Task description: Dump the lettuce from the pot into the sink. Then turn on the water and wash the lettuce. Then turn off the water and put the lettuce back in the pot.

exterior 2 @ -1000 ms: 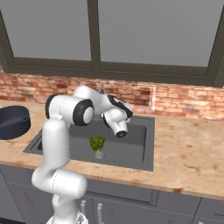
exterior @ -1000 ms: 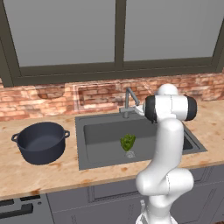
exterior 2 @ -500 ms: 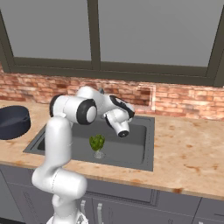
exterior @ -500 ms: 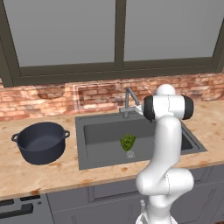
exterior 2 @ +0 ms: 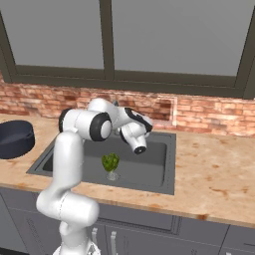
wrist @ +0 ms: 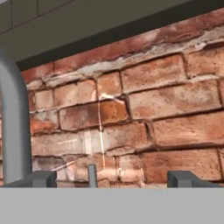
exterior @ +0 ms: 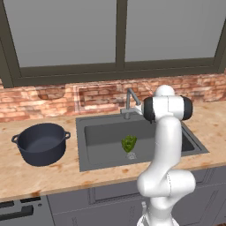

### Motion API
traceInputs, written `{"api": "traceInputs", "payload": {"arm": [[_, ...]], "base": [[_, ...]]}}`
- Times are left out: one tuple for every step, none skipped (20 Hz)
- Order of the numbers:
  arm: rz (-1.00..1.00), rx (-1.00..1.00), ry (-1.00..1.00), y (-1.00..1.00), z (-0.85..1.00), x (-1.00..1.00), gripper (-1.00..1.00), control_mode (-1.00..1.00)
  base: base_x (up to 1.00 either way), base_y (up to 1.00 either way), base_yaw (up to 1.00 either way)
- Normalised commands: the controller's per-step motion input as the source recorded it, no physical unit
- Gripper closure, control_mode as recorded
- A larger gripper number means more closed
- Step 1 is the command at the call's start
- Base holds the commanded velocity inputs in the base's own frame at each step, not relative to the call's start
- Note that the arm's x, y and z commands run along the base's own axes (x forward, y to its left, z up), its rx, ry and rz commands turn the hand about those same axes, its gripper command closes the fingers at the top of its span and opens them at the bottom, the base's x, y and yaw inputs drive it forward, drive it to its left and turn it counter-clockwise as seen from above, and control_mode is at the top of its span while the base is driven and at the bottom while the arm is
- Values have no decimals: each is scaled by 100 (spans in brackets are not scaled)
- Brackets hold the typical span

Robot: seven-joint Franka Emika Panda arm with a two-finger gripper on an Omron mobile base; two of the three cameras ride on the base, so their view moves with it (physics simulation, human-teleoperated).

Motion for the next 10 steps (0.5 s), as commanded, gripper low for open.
{"api": "traceInputs", "payload": {"arm": [[0, 0, 0, 14, -2, 19, -100, -100], [0, 0, 0, 14, -7, 15, -100, -100], [0, 0, 0, 10, -12, 11, -100, -100], [0, 0, 0, 4, -14, 9, -100, -100], [0, 0, 0, 0, -15, 11, -100, -100], [0, 0, 0, 0, -16, 14, -100, -100], [0, 0, 0, 0, -20, 15, -100, -100], [0, 0, 0, 0, -16, 19, -100, -100], [0, 0, 0, 0, -14, 26, -100, -100], [0, 0, 0, 0, -14, 29, -100, -100]], "base": [[0, 0, 0], [0, 0, 0], [0, 0, 0], [0, 0, 0], [0, 0, 0], [0, 0, 0], [0, 0, 0], [0, 0, 0], [0, 0, 0], [0, 0, 0]]}}
